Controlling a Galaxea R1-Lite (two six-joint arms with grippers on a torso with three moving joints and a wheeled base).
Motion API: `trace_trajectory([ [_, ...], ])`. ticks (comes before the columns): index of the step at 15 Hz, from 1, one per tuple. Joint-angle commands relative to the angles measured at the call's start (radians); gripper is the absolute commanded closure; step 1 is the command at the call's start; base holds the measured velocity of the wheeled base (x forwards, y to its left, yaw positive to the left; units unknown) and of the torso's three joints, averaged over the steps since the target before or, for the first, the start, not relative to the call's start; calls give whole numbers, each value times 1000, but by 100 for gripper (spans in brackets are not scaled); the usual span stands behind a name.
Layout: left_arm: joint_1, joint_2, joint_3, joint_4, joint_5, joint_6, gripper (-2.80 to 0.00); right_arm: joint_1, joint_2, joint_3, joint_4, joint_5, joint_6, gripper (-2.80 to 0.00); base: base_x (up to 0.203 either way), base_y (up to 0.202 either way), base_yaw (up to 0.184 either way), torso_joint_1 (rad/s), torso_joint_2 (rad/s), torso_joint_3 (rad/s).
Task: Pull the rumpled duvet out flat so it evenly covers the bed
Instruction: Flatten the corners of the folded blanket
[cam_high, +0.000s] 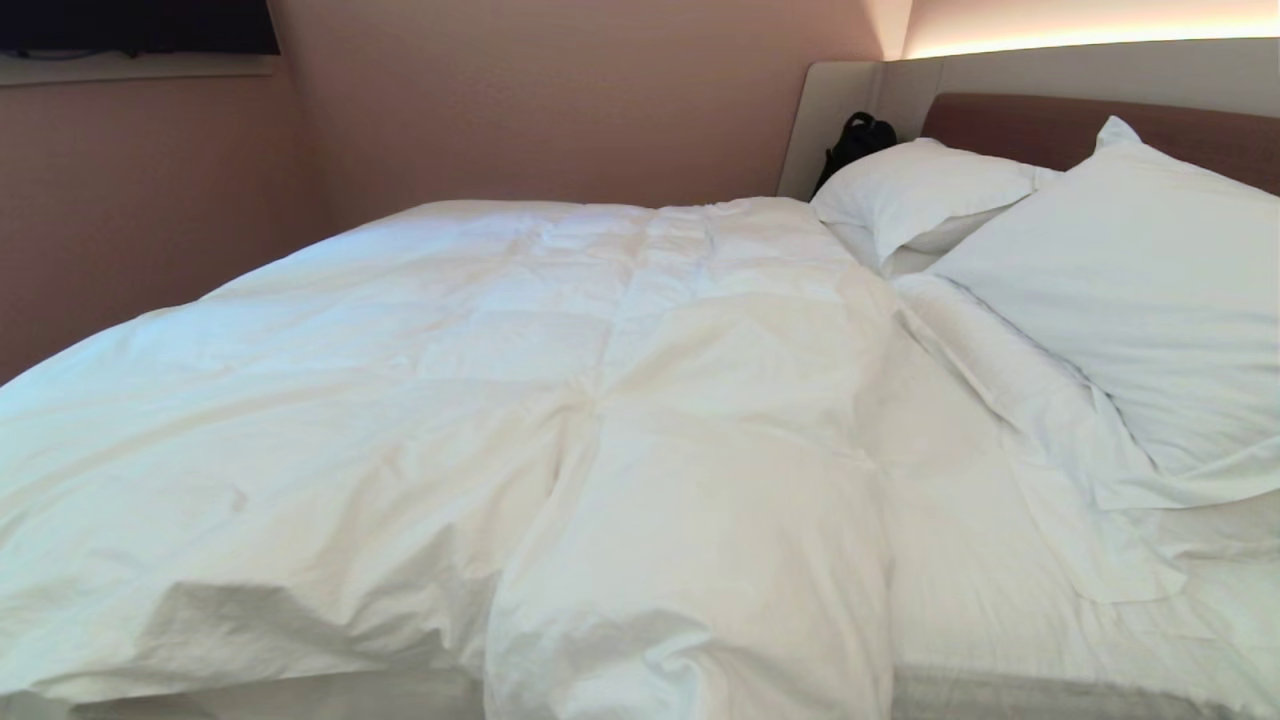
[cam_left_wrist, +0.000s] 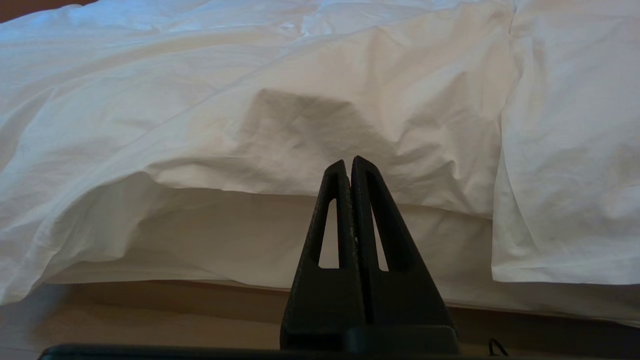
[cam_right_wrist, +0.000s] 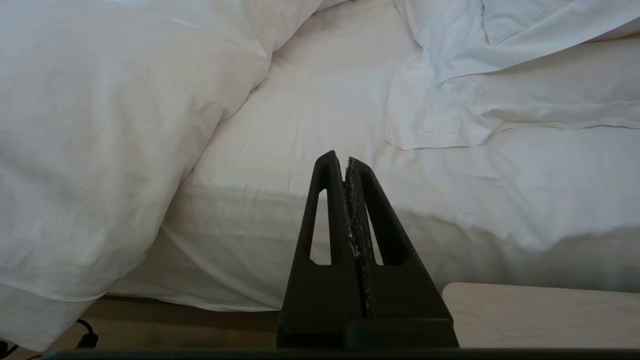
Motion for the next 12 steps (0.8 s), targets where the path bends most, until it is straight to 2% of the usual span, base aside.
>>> trace_trajectory([
  [1,0,0,0,-1,0,-1,0,0,1,-8,0,1,-3,0,0,0,0,0,0,0],
  [5,0,0,0,-1,0,-1,0,0,1,-90,16,9,-3,0,0,0,0,0,0,0],
  [9,0,0,0,-1,0,-1,0,0,19,-178,118,14,-3,0,0,0,0,0,0,0],
  [12,0,0,0,-1,0,-1,0,0,67,-225,130,15,-3,0,0,0,0,0,0,0],
])
